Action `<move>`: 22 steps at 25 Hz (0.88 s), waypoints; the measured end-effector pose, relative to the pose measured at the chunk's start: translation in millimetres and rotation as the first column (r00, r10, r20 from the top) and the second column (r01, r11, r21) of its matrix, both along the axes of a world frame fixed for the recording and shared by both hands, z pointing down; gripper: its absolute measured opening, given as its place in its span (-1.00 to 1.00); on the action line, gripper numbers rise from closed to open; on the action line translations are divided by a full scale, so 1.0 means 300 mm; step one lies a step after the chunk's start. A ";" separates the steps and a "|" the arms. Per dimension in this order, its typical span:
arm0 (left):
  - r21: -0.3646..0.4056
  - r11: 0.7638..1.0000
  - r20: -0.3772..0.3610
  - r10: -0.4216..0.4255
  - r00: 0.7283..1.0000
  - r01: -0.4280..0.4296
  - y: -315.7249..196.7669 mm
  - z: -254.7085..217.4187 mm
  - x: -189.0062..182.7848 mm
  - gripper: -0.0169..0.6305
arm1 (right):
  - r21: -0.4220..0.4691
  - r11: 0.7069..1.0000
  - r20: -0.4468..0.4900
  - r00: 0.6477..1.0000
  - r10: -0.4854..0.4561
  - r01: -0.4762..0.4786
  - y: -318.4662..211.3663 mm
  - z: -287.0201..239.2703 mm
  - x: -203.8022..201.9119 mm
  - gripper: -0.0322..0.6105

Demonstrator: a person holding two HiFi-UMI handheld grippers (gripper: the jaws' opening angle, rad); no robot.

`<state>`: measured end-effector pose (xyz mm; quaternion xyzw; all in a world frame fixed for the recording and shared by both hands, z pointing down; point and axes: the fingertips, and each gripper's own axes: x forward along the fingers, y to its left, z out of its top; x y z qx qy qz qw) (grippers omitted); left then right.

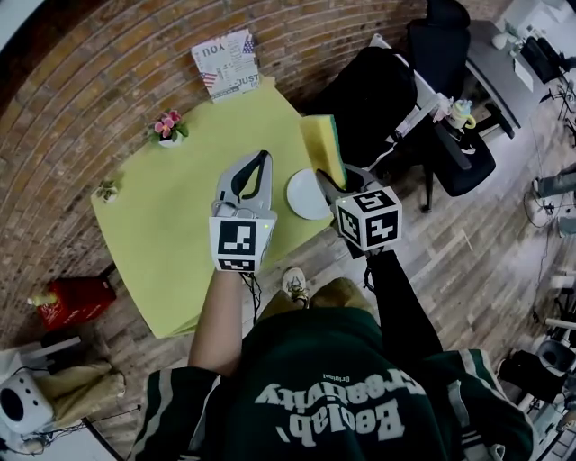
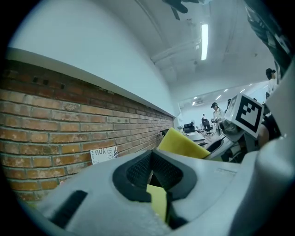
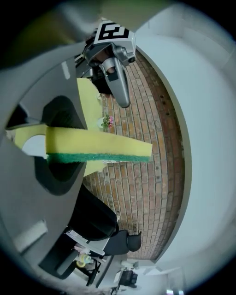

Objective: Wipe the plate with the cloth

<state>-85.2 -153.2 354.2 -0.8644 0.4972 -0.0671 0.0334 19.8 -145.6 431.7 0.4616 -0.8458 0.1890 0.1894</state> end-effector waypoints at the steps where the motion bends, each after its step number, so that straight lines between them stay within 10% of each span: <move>1: -0.003 1.000 -0.001 0.001 1.000 -0.001 -0.005 0.007 -0.003 -0.93 | -0.016 1.000 -0.018 1.000 -0.004 0.004 -0.001 0.019 -0.005 -0.50; 22: -0.095 0.995 0.014 -0.017 1.000 0.018 -0.063 0.209 -0.044 -0.93 | -0.347 0.935 -0.135 0.983 -0.122 0.068 0.010 0.391 -0.113 -0.51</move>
